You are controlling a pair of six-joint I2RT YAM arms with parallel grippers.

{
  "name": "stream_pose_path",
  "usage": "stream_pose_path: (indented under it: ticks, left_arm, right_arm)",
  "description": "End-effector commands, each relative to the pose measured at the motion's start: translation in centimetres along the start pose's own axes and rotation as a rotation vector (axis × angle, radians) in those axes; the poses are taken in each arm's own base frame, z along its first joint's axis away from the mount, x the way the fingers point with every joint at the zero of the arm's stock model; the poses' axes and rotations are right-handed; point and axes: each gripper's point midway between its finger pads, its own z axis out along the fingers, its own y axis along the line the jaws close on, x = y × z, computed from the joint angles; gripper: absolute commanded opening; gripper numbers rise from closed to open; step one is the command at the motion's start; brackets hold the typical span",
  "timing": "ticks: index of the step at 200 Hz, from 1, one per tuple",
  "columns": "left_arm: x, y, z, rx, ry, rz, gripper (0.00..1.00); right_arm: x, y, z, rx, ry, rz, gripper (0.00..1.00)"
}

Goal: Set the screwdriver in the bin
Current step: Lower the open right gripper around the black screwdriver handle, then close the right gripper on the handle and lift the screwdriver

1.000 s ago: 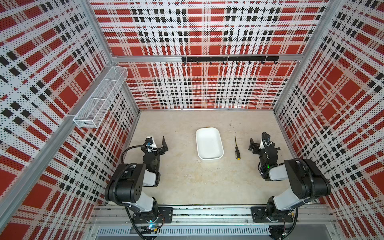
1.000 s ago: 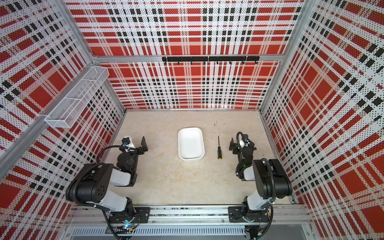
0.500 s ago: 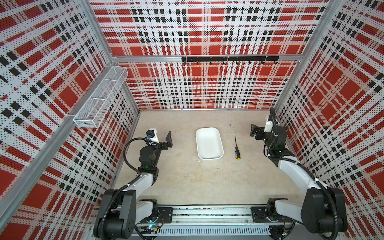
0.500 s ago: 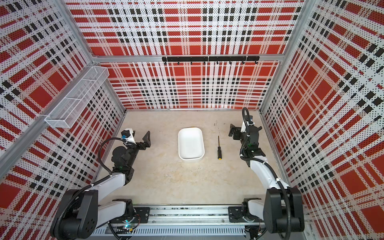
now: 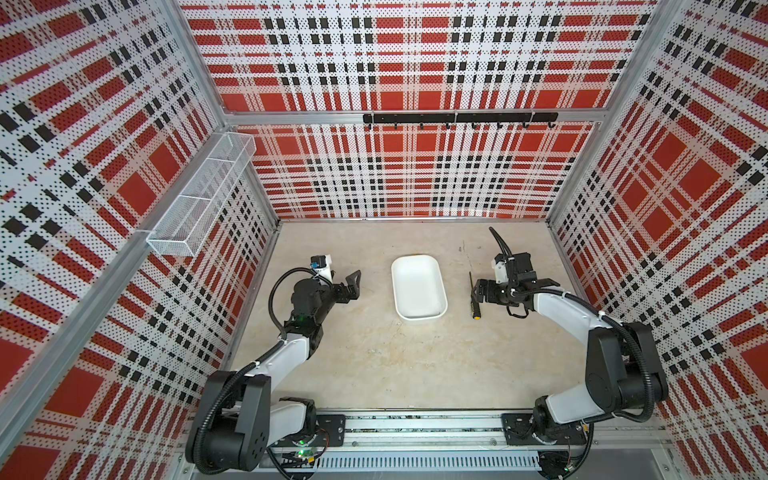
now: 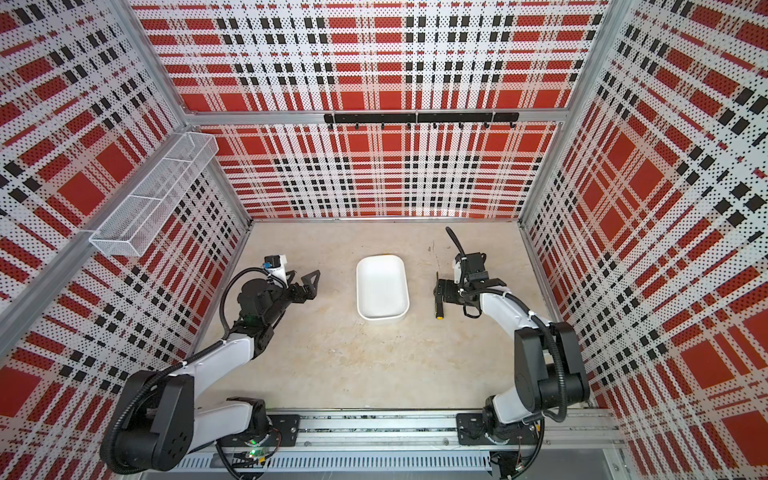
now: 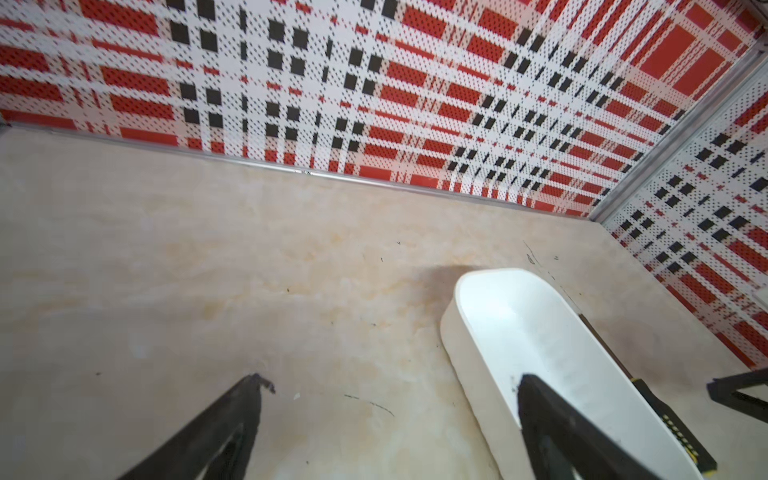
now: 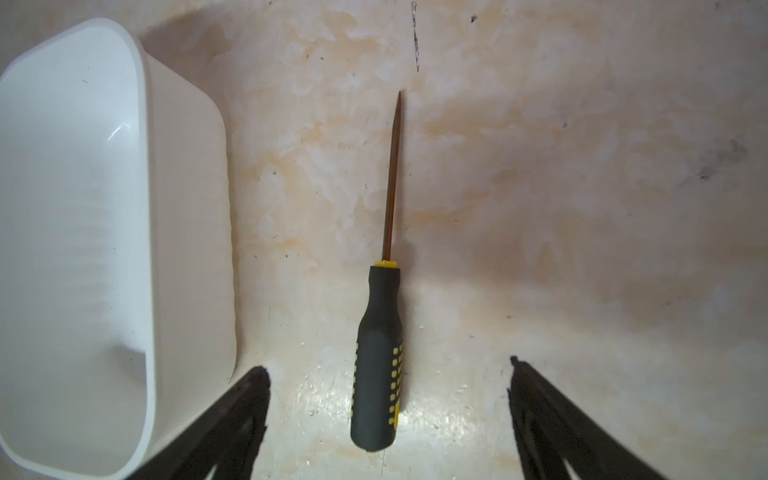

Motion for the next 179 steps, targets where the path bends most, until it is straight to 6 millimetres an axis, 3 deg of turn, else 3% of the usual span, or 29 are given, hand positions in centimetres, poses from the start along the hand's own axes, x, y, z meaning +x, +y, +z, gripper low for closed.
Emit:
stream_pose_path:
  ticks: [1, 57, 133, 179]
  left_arm:
    - [2.9, -0.8, 0.7, 0.021, 0.150, -0.058, 0.98]
    - [6.3, -1.2, 2.4, 0.021, 0.293, -0.093, 0.98]
    - [6.9, -1.3, 2.8, 0.032, 0.325, -0.103, 0.98]
    - [7.0, -1.4, 2.8, 0.037, 0.335, -0.105, 0.98]
  right_arm:
    - [1.1, 0.5, 0.8, -0.003, 0.047, 0.022, 0.90]
    - [2.8, 1.4, 3.5, 0.043, 0.126, -0.021, 0.84]
    - [3.6, 1.0, 5.0, 0.116, 0.170, -0.050, 0.76]
    - [4.1, 0.6, 5.4, 0.140, 0.193, -0.059, 0.64]
